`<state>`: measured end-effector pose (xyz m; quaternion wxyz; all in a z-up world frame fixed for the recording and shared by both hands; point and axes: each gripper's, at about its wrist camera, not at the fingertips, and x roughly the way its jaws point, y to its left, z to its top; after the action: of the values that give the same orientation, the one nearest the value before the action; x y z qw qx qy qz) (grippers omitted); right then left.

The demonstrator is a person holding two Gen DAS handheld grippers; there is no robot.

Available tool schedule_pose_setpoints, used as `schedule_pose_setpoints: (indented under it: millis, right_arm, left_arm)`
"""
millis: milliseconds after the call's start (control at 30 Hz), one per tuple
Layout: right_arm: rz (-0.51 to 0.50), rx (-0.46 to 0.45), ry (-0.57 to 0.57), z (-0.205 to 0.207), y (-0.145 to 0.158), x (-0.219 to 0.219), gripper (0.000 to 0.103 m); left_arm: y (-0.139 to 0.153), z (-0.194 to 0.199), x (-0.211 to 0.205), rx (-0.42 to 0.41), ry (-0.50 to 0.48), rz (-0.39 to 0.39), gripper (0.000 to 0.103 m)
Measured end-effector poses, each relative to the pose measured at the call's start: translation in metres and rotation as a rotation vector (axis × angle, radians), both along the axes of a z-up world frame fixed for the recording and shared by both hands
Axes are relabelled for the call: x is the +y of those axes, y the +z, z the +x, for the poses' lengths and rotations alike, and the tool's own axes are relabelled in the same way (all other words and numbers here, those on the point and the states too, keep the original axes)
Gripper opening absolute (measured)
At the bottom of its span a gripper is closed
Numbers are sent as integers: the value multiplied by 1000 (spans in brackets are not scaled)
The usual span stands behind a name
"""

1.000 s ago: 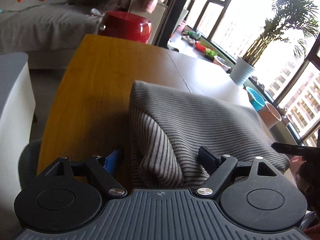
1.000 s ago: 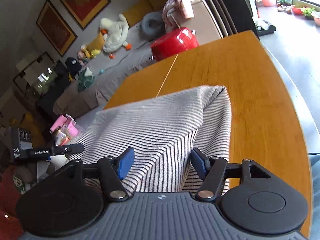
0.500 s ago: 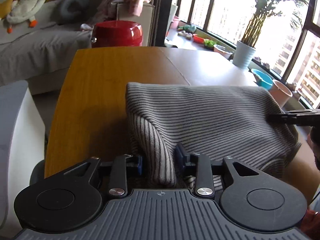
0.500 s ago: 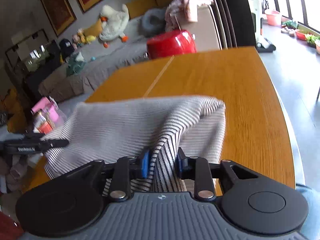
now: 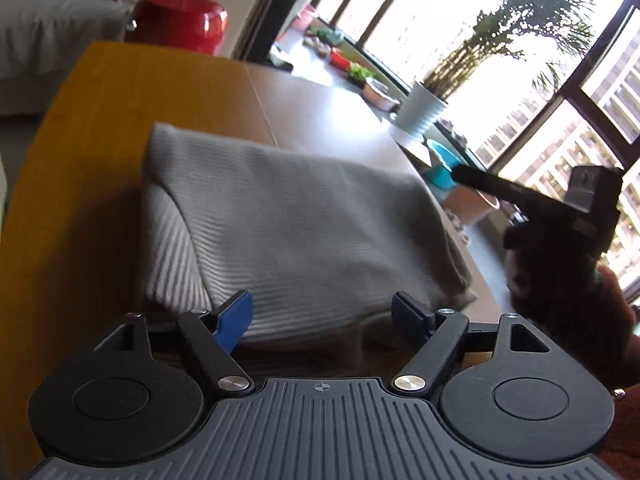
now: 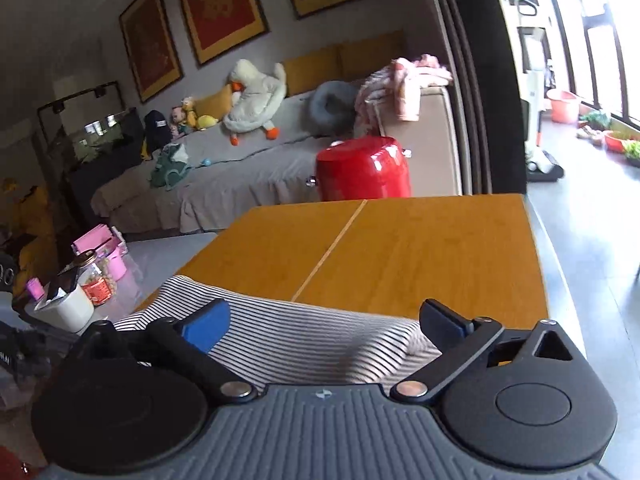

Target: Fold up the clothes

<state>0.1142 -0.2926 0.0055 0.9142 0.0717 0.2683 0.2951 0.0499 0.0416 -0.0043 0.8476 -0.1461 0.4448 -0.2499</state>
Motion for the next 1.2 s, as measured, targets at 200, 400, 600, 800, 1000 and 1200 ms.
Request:
schedule_pose_setpoints:
  millis: [200, 400, 600, 800, 1000, 1200]
  right_arm:
    - [-32, 155, 15, 51, -47, 28, 103]
    - [153, 188, -88, 42, -61, -4, 103]
    - [-42, 136, -49, 3, -58, 37, 103]
    - [-88, 88, 65, -28, -41, 55, 103]
    - [-83, 65, 47, -24, -34, 44, 80]
    - [-182, 53, 41, -24, -50, 56, 72]
  left_arm:
    - [-13, 33, -7, -39, -12, 20, 88]
    - [-13, 97, -5, -94, 30, 32, 88]
    - [-13, 152, -18, -170, 161, 163, 88]
    - [-3, 150, -31, -203, 191, 263, 90]
    - [13, 112, -25, -216, 179, 237, 93]
    - [8, 78, -27, -98, 17, 38, 79]
